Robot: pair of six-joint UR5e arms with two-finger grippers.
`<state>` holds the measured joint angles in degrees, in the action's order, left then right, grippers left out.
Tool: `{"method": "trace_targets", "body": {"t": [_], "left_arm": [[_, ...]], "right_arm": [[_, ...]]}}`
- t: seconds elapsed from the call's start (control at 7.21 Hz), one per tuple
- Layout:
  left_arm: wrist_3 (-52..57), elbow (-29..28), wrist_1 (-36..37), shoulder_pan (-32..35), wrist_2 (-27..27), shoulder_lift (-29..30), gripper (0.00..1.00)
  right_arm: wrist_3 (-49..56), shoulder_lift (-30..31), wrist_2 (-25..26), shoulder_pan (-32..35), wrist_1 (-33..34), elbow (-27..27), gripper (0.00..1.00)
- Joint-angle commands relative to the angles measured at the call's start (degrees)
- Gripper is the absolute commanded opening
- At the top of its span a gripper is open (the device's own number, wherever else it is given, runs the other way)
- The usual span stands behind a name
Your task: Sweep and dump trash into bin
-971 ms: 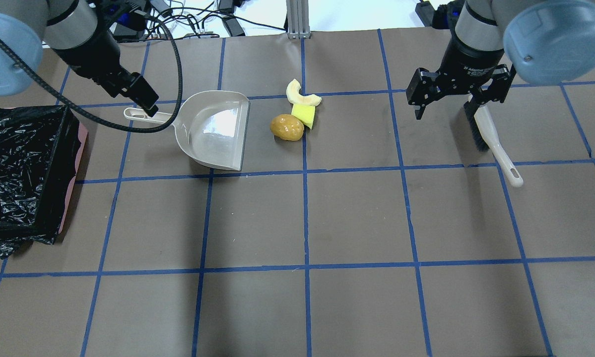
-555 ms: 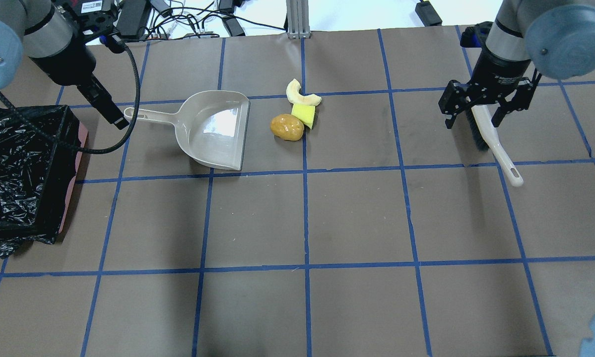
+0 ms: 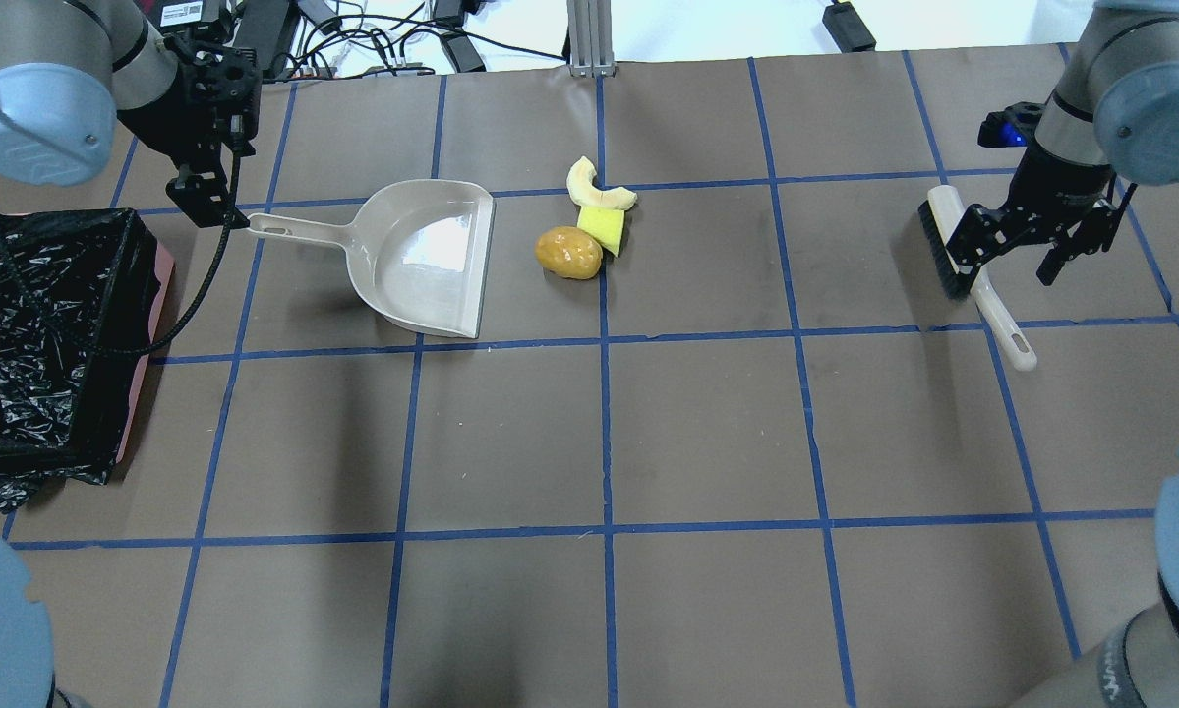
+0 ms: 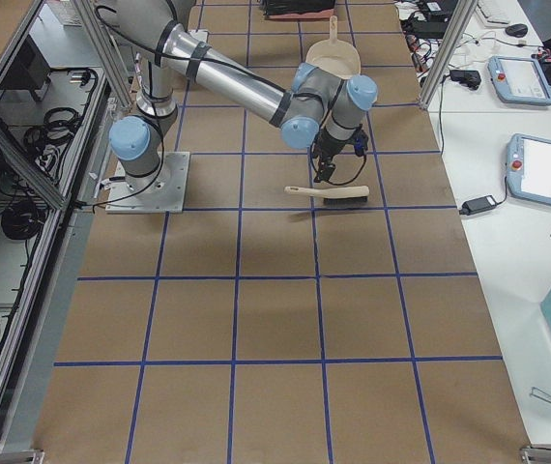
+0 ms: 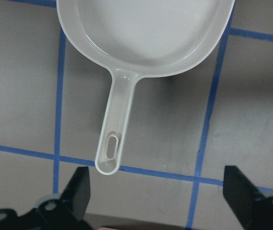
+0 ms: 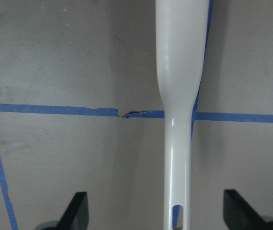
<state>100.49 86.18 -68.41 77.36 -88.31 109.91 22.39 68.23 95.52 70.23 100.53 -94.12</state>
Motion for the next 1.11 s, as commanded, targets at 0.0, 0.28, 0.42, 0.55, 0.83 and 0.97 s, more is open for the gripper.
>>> {"method": "trace_targets", "body": {"t": [0.0,0.28,0.42,0.55,0.83,0.97], "left_arm": [[1.8,-2.8,1.0,1.9,0.0,4.4,0.98],[1.0,-4.0,-0.1,3.6,-1.1,5.8,0.98],[0.4,-4.1,-0.2,3.7,-1.1,6.8,0.98],[-0.6,-4.4,-0.1,3.7,-1.3,7.6,0.98],[-4.1,-4.4,-0.1,3.5,-1.3,9.8,0.98],[-4.9,-4.4,-0.1,3.4,-1.2,10.5,0.99]], "right_arm": [[1.6,-0.2,2.5,-0.5,5.5,-5.8,0.99],[2.8,-0.2,2.9,-0.5,5.0,-6.1,0.98],[2.9,-0.2,2.9,-0.7,4.9,-6.3,0.92],[3.6,-0.2,3.0,-0.7,4.8,-6.3,0.83],[3.5,-0.2,4.7,-0.7,4.6,-6.3,0.53],[3.5,-0.3,4.8,-0.7,4.5,-6.3,0.43]]}}
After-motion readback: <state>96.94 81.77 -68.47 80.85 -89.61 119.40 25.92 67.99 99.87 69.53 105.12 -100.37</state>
